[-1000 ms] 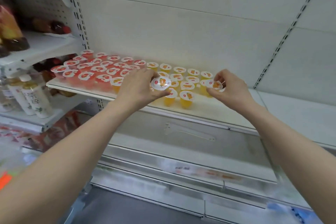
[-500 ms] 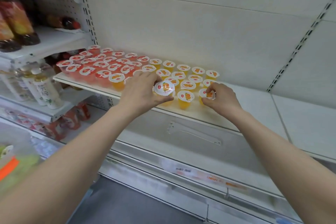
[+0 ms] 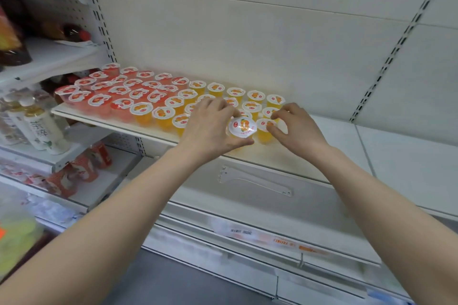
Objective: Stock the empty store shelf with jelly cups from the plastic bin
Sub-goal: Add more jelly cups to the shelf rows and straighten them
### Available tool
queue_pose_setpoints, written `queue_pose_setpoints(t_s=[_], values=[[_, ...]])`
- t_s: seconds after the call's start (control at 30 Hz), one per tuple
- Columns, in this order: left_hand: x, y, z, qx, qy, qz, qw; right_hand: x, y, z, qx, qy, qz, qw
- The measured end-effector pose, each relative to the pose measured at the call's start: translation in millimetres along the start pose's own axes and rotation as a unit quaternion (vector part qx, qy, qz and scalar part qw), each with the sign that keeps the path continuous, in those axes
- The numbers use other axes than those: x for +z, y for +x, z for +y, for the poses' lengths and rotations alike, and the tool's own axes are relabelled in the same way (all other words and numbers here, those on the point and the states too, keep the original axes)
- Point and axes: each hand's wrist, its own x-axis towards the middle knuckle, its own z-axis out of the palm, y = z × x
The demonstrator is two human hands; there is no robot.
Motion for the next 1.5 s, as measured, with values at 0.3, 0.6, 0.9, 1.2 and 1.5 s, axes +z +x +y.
queue_pose_setpoints(t_s=[0.3, 0.6, 0.9, 1.2, 1.5], values=[[56.4, 1.1, 28.4, 0.036, 0.036, 0.008, 0.999, -15.9, -9.4, 20.0, -0.037, -0.036, 0.056, 0.997], [71.3, 9.5, 31.3, 0.019, 0.071, 0.001, 0.997, -17.7, -7.3, 22.9, -0.046, -0.036, 0.05, 0.997], [59.5, 3.9, 23.4, 0.031, 0.082, -0.029, 0.996, -20.5, -7.4, 7.0, -0.042, -0.038, 0.041, 0.998], [5.7, -15.7, -28.0, 0.024, 0.077, 0.006, 0.997, -18.8, 9.0, -55.9, -0.085, -0.051, 0.061, 0.993], [-67.6, -83.1, -147.8, -0.044, 0.104, 0.025, 0.993, 27.6, 24.9, -177.3, -0.159, -0.057, 0.049, 0.984]])
